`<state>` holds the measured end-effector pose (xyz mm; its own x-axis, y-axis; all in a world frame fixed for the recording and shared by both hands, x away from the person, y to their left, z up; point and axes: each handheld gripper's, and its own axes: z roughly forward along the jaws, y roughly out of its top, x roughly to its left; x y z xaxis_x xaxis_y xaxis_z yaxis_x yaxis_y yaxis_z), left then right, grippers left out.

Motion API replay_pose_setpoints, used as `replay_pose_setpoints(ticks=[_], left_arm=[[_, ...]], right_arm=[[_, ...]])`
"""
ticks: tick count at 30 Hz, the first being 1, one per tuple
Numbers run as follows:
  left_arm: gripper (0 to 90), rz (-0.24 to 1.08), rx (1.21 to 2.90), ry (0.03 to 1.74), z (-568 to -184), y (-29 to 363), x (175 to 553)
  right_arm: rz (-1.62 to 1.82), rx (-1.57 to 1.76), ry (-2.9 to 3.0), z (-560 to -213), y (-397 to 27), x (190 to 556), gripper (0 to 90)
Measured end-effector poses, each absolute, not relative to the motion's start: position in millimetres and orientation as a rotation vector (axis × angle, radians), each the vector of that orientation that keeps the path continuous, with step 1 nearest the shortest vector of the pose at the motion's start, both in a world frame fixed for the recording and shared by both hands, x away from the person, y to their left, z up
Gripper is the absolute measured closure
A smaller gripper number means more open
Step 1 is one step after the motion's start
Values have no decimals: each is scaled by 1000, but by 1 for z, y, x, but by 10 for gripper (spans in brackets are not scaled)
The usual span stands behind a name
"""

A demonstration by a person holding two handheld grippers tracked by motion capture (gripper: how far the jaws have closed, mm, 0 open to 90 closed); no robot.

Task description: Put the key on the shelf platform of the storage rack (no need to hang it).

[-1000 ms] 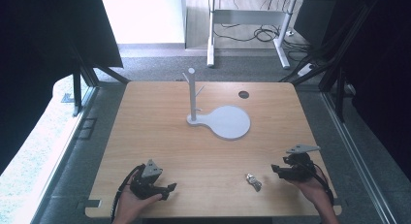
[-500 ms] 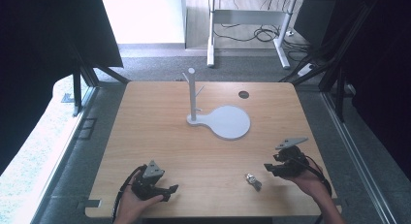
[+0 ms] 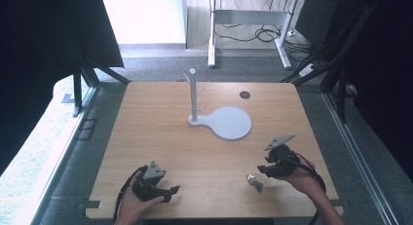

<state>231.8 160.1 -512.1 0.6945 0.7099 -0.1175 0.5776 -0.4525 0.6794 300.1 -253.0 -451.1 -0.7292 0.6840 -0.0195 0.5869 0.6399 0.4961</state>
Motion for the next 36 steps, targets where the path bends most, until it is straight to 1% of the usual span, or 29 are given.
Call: replay_pose_setpoints(ticks=[24, 28, 36], left_arm=[[240, 223, 2182, 996, -513, 166, 233], [239, 224, 2183, 998, -513, 166, 233], [238, 215, 2174, 993, -512, 168, 233]], right_arm=[[590, 1012, 2826, -461, -225, 301, 599], [575, 1020, 2846, -466, -220, 303, 620], [536, 1042, 2878, -472, -213, 307, 697]])
